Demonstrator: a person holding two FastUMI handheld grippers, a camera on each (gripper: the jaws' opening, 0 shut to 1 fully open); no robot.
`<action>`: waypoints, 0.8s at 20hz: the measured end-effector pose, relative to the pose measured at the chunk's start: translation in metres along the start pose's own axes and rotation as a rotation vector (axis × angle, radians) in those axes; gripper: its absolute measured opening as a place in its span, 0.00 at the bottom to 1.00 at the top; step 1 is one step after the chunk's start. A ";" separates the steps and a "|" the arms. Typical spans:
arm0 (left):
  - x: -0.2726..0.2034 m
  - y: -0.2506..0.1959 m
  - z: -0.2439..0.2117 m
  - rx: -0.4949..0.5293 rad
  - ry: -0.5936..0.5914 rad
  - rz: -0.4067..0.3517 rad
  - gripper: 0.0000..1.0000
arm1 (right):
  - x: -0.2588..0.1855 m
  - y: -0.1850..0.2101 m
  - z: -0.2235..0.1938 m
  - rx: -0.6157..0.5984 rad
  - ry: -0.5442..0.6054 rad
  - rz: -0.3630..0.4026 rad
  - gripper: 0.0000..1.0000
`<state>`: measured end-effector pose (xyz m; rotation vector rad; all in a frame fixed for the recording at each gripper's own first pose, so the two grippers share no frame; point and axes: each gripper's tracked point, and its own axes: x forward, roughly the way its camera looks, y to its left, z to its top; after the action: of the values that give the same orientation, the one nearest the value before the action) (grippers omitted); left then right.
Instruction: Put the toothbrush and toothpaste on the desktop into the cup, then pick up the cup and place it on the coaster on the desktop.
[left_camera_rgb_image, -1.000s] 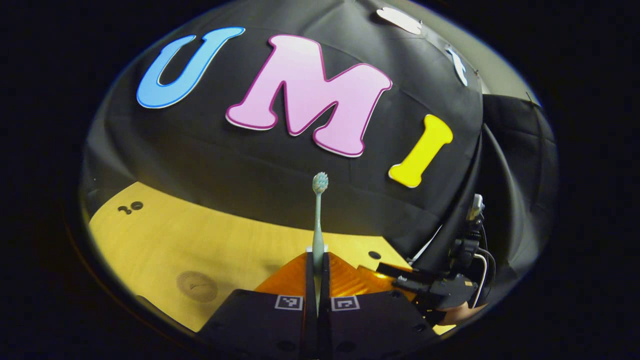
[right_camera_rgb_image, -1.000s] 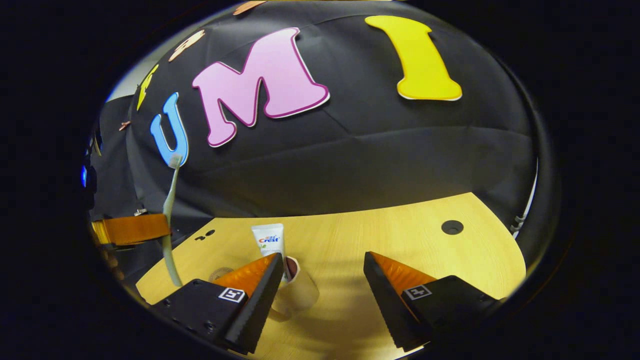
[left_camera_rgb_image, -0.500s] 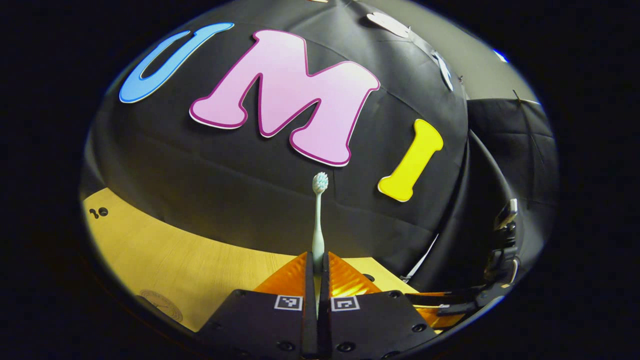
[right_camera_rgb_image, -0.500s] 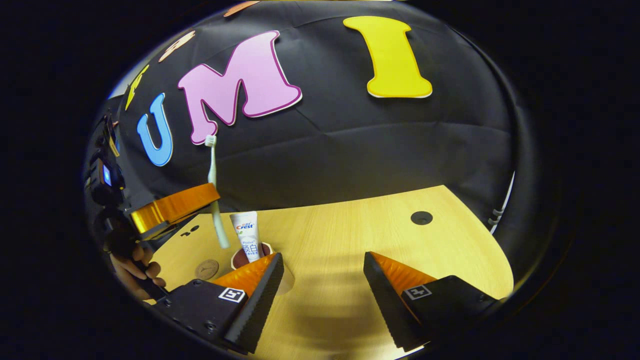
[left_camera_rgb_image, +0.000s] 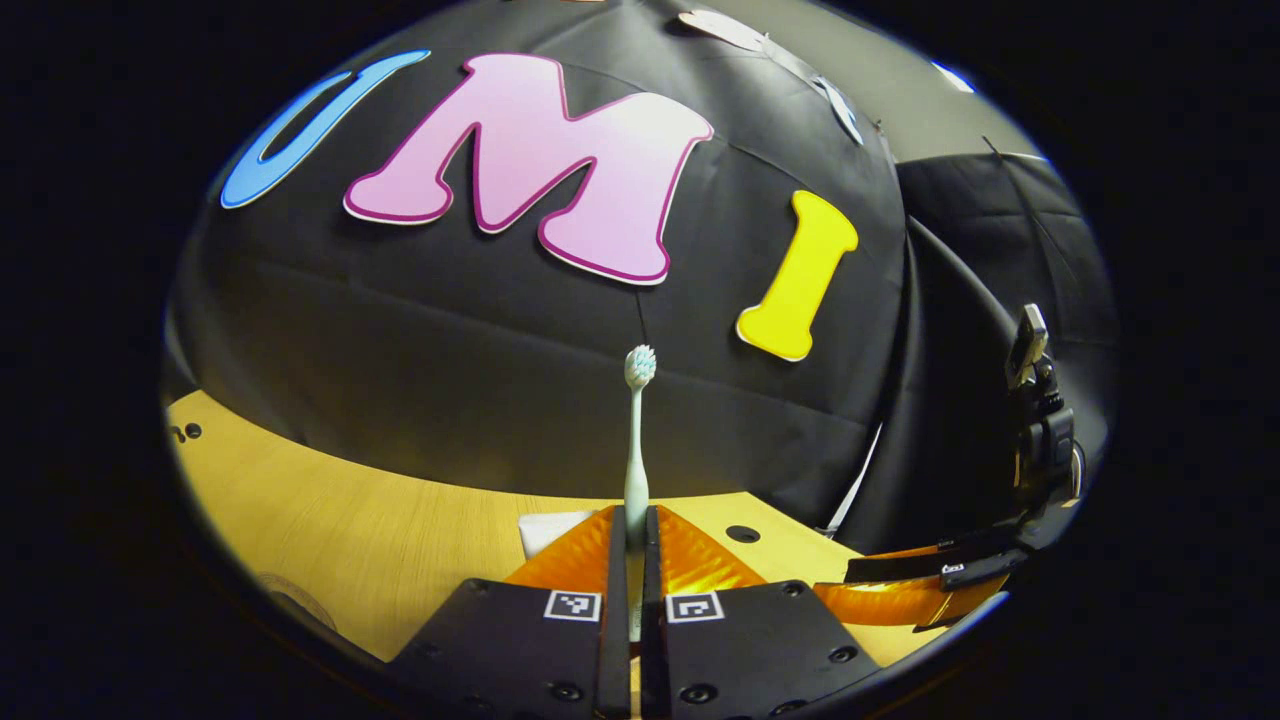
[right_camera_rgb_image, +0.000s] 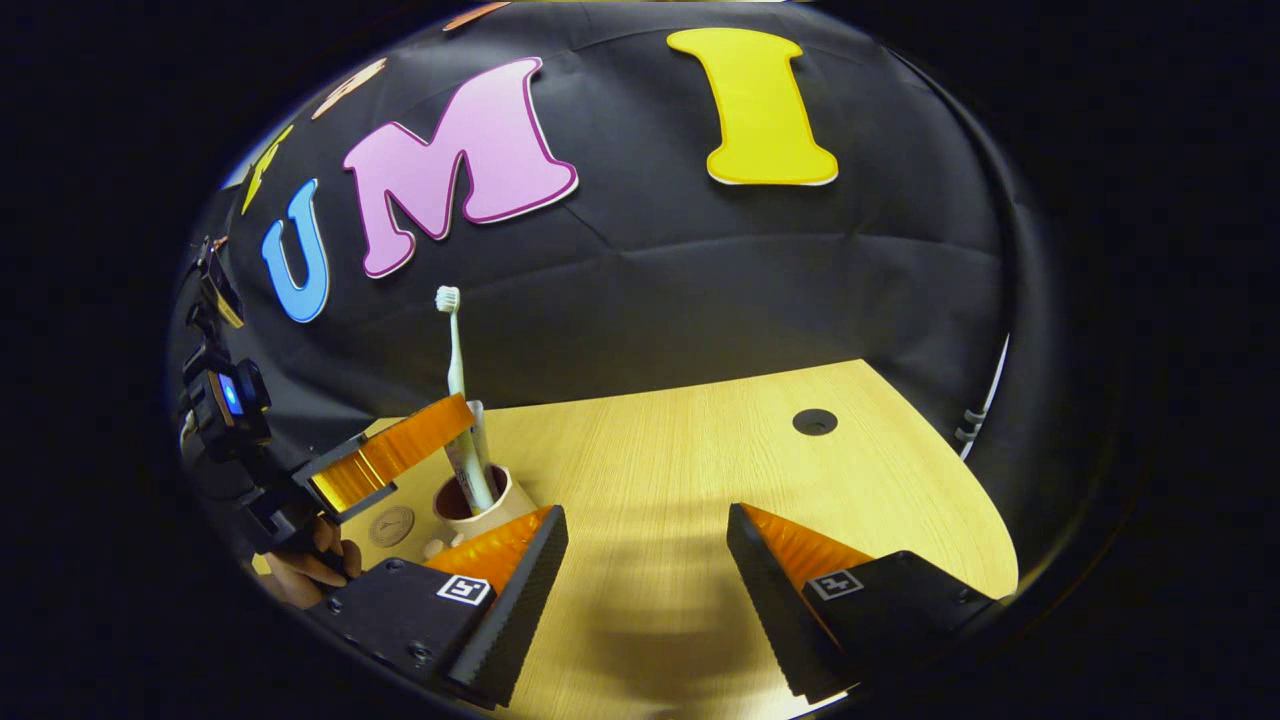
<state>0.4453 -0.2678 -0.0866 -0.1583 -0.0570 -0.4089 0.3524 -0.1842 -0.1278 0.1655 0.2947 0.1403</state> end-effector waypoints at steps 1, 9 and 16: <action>0.000 0.000 -0.002 0.004 0.003 0.003 0.10 | -0.001 0.000 -0.004 0.000 0.006 0.001 0.98; -0.013 0.000 0.000 0.015 -0.015 0.026 0.40 | -0.007 -0.001 -0.009 -0.019 0.025 0.005 0.98; -0.053 0.019 0.014 0.020 0.008 0.120 0.95 | -0.007 0.009 -0.005 0.011 0.046 0.003 0.98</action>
<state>0.4035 -0.2278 -0.0805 -0.1398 -0.0432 -0.2887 0.3428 -0.1756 -0.1292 0.1735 0.3412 0.1458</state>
